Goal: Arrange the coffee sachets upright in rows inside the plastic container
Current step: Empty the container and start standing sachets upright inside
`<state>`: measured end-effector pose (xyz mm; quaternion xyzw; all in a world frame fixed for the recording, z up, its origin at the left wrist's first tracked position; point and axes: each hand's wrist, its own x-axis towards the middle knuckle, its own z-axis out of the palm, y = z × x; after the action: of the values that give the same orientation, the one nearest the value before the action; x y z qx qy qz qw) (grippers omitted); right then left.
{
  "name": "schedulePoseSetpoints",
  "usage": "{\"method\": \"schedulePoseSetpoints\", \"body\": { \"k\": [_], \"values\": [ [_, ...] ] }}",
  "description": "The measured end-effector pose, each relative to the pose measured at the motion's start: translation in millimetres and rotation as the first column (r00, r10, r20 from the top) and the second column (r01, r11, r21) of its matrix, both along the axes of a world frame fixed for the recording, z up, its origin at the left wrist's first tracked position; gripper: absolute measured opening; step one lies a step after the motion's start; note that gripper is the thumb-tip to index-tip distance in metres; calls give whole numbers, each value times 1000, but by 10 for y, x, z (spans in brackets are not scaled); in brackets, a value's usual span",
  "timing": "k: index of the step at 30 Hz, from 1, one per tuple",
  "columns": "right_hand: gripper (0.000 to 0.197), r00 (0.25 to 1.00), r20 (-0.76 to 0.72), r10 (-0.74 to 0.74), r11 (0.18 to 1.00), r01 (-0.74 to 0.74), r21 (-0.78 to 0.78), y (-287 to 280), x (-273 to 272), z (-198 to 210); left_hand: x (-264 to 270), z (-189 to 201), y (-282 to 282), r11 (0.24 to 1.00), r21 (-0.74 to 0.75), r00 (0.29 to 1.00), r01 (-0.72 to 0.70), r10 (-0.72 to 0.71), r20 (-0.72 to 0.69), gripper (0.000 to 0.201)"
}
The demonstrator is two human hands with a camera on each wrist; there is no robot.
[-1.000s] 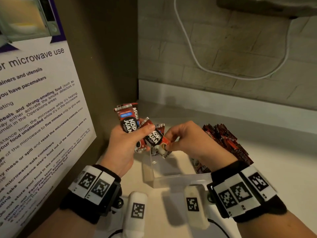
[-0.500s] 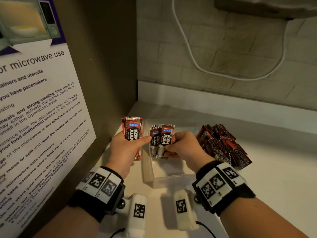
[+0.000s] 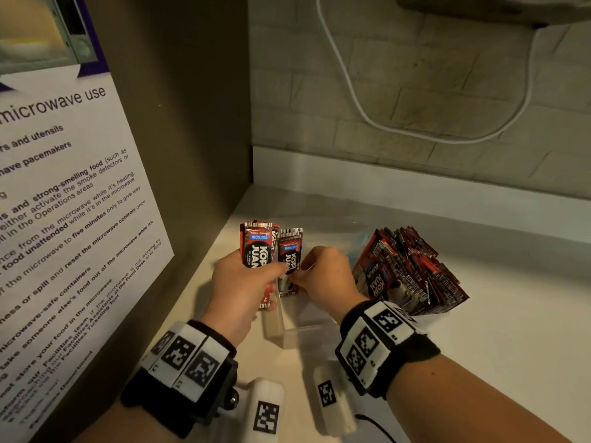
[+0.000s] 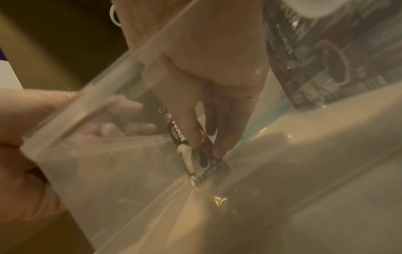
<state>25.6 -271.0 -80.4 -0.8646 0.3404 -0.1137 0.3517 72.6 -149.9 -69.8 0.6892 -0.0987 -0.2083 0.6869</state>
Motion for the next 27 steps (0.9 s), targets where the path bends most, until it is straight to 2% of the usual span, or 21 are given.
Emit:
{"method": "schedulePoseSetpoints", "body": {
  "k": [6,10,14,21,24,27],
  "values": [
    [25,993,-101,54,996,-61,-65,-9,18,-56,-61,52,30,995,-20,994,99,-100,-50,12],
    [19,985,-139,101,986,-118,-116,8,35,-26,-70,58,23,991,-22,990,130,-131,-56,11],
    [19,982,-151,115,977,-140,-164,-1,55,-37,-60,61,16,990,-20,989,140,-141,-45,10],
    [15,979,-179,96,980,-125,-158,-28,70,-97,-57,24,36,993,1,992,120,-120,-35,11],
    [22,985,-157,78,984,-101,-146,-27,75,-116,-39,24,47,996,-23,996,83,-84,-36,13],
    [37,992,-116,54,996,-62,-63,-22,37,-80,-19,46,65,996,-81,997,30,-35,-63,17]
  ]
}}
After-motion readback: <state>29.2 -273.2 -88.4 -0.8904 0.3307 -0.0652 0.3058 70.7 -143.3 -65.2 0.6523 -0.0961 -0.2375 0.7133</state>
